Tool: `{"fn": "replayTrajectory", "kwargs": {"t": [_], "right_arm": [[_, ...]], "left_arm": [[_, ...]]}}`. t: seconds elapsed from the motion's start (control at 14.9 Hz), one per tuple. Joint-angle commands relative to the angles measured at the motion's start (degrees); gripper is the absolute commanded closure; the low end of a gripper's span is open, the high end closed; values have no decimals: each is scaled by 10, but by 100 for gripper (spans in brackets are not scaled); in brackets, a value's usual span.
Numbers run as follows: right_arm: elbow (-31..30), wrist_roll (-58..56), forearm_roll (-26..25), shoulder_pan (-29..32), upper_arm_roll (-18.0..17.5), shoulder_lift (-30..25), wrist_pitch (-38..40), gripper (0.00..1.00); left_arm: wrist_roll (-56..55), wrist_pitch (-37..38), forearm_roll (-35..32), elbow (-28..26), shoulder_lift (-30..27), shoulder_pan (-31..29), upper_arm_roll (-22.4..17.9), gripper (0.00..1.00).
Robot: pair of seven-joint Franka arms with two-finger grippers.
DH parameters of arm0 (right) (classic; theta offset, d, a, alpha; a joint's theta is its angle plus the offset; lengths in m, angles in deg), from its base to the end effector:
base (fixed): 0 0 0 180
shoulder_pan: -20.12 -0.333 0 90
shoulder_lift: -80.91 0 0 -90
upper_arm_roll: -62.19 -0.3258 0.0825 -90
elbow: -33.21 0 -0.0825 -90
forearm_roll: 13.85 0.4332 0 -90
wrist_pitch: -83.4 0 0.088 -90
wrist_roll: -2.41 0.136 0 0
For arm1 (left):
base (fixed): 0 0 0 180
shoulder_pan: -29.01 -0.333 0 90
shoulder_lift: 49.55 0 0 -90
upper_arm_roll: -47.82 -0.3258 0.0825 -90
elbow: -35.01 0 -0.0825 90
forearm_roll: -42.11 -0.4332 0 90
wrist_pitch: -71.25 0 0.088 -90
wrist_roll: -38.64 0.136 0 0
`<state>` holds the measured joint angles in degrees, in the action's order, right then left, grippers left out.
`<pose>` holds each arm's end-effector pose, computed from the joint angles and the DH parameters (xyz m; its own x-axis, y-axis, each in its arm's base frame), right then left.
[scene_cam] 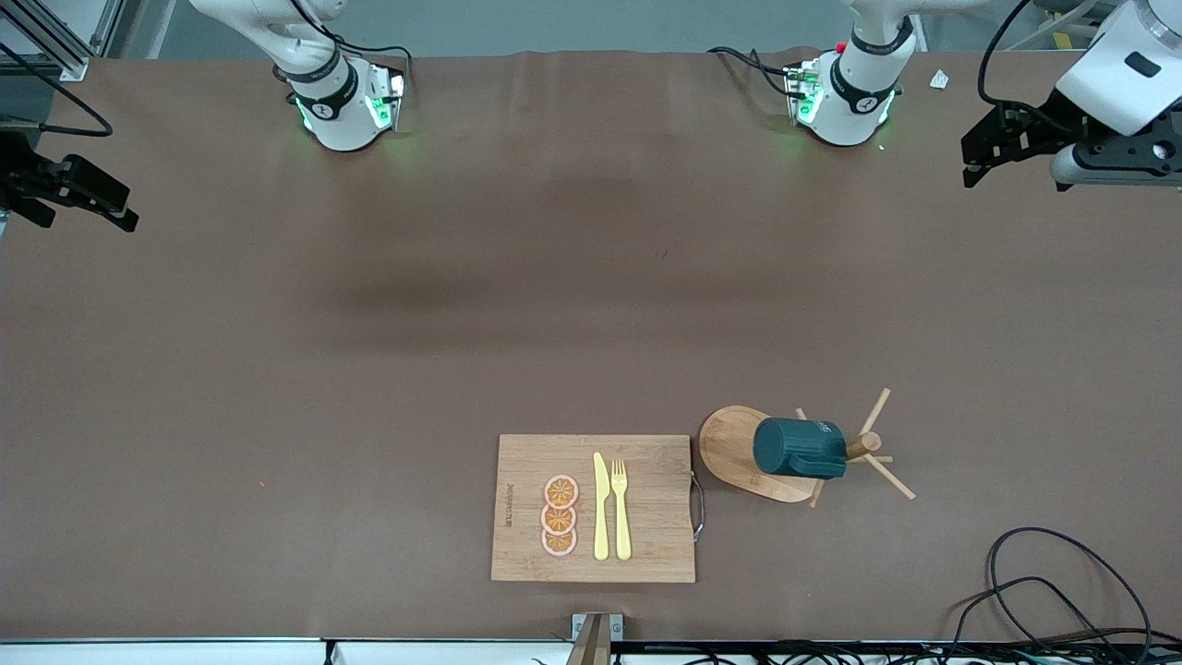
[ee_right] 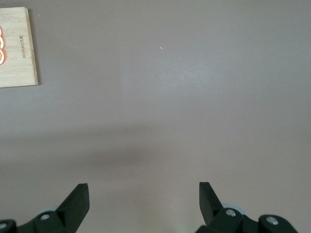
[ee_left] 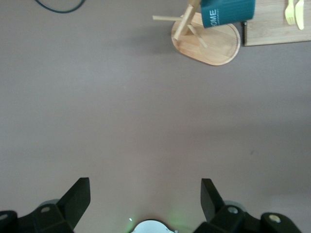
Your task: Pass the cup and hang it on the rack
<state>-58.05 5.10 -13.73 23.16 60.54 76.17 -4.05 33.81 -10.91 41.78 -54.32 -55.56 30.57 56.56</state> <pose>0.5728 -0.0129 0.6386 0.9973 -0.0711 0.0162 -0.0711 -0.9975 -0.0005 0.5446 -0.1029 0.6595 0.9954 -0.0934 -0.0195 -0.0938 -0.9953 -0.0234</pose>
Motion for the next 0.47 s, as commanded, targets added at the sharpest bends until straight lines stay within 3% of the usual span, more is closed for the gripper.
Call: {"fn": "replayTrajectory", "kwargs": {"t": [0.0,0.4], "right_arm": [[1,6,-4,1,2,-4,4,0],[28,7,-6,6,6,1,30,0]], "left_arm": [[4,-17,10,-16,-13,2,-7,0],[-5,-19,7,-7,-5,-2,-8,0]]}}
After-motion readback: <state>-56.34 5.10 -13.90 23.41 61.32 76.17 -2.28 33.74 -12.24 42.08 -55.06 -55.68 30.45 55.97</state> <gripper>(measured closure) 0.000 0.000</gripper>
